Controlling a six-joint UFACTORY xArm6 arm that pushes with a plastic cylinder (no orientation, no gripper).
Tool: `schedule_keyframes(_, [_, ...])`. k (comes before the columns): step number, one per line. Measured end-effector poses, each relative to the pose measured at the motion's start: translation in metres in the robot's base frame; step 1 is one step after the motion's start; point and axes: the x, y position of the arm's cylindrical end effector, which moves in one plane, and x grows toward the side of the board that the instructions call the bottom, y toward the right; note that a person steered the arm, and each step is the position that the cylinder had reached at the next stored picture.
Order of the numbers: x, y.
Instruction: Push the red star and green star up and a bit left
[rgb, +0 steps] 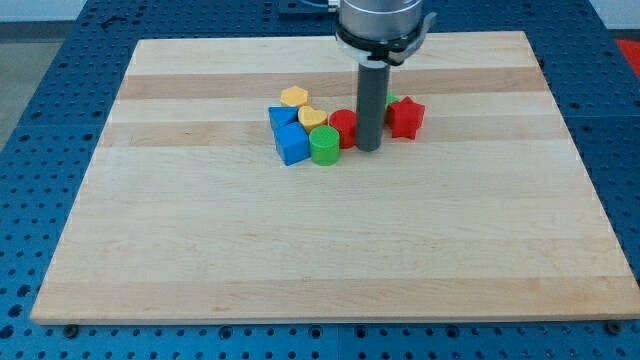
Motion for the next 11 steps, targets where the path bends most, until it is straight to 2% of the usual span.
schedule_keyframes(1, [0.002,0.003])
schedule_keyframes(3, [0.023,0.083])
schedule_keyframes(4, [-0.003,0.099])
schedule_keyframes(8, [-0.037,0.062])
schedule_keyframes(11, [-0.042,0.052])
